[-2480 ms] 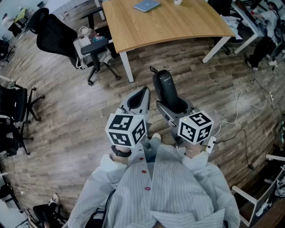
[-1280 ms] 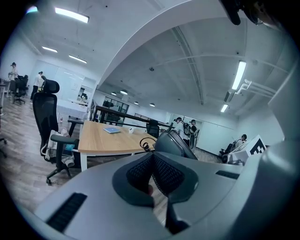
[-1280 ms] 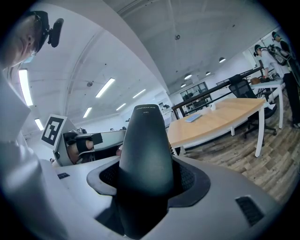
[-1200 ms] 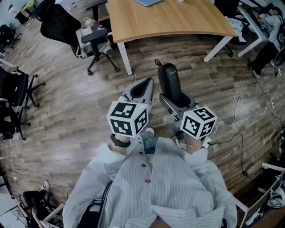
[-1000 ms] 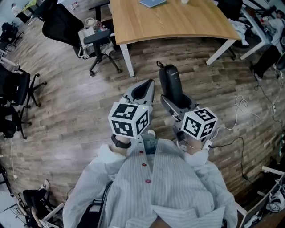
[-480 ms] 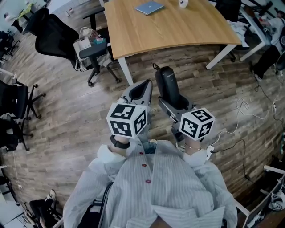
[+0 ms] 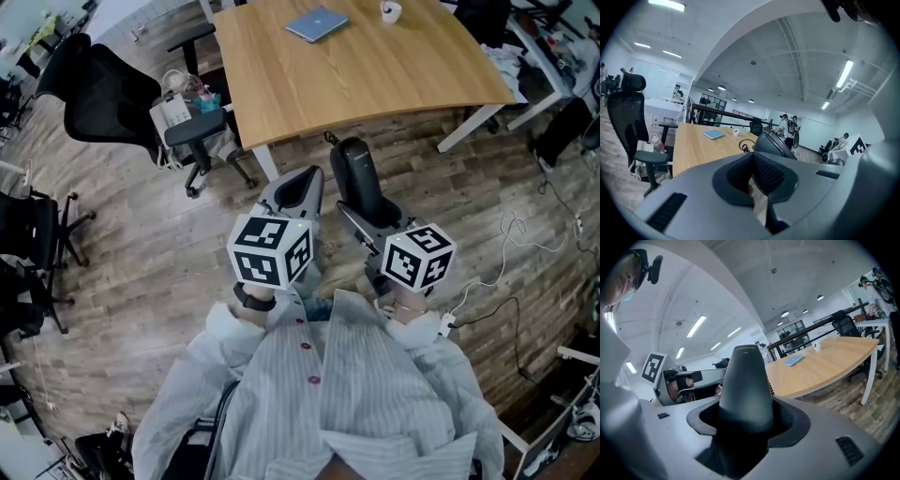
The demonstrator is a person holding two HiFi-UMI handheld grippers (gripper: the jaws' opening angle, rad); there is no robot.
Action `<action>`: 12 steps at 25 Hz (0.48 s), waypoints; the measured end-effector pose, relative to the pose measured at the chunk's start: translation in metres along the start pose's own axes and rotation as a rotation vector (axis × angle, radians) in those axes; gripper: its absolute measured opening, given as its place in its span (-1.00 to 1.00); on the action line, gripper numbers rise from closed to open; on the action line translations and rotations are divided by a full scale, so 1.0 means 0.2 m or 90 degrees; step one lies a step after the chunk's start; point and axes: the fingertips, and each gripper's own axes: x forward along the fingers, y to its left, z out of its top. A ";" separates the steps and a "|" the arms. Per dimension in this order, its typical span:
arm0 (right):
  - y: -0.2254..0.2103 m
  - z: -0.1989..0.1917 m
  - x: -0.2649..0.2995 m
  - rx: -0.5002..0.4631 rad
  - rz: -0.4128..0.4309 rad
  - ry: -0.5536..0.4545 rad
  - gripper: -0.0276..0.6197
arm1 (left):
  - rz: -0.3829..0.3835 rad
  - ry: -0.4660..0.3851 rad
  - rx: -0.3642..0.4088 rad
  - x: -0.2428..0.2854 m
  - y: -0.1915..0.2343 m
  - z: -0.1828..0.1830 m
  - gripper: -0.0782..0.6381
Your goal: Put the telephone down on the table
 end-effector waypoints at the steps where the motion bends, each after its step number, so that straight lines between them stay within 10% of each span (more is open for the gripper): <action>1: -0.01 0.02 0.03 -0.001 -0.002 0.000 -0.02 | -0.003 0.000 0.001 0.02 0.03 0.01 -0.76; 12: -0.09 0.18 0.33 0.010 -0.015 -0.023 -0.02 | -0.022 -0.016 0.011 0.19 0.29 0.16 -0.76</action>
